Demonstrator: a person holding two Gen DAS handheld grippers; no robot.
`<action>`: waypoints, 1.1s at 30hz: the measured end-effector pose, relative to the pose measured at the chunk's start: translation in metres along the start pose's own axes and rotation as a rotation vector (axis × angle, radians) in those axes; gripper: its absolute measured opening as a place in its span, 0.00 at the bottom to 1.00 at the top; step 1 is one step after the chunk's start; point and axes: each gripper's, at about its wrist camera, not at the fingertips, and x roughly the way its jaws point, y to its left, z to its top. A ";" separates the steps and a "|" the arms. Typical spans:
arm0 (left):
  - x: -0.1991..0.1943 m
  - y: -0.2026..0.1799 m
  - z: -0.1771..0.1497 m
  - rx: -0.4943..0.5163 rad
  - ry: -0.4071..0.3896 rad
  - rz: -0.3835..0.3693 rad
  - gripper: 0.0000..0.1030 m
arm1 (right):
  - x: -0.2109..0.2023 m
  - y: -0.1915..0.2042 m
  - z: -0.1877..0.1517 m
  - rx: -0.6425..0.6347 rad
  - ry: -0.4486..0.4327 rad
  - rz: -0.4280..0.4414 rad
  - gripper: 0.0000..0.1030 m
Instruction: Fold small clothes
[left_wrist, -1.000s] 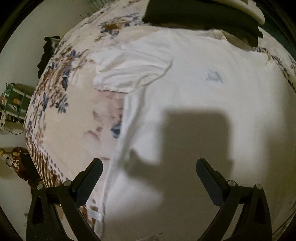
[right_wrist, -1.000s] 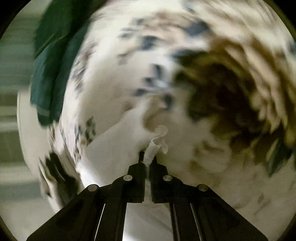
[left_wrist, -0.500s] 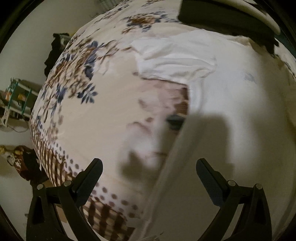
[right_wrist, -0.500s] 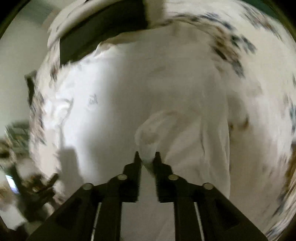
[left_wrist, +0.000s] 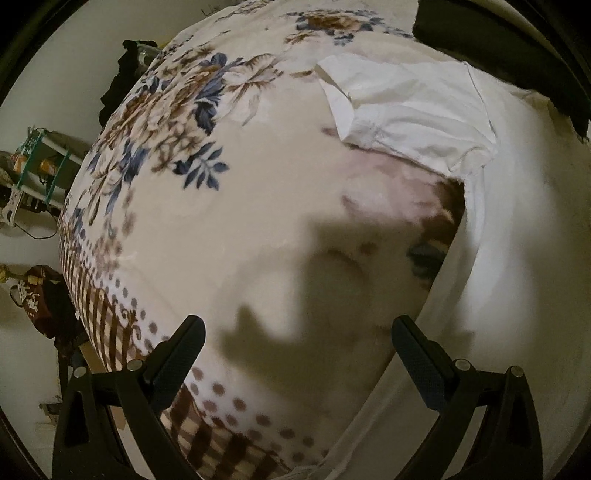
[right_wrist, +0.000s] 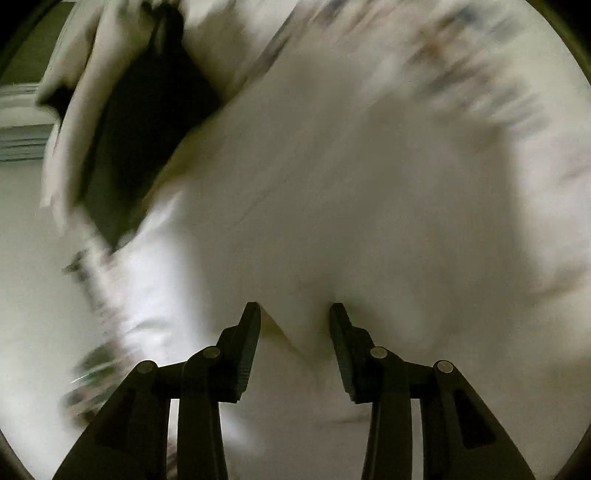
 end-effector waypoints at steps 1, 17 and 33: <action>-0.001 -0.001 -0.001 0.003 0.000 -0.001 1.00 | 0.012 0.008 -0.003 0.020 0.069 0.129 0.40; 0.004 0.024 0.037 -0.175 0.018 -0.109 1.00 | 0.031 -0.040 -0.128 -0.080 0.185 -0.280 0.46; 0.001 0.018 0.047 -0.136 -0.015 -0.077 1.00 | 0.108 0.024 -0.089 0.052 -0.064 0.027 0.47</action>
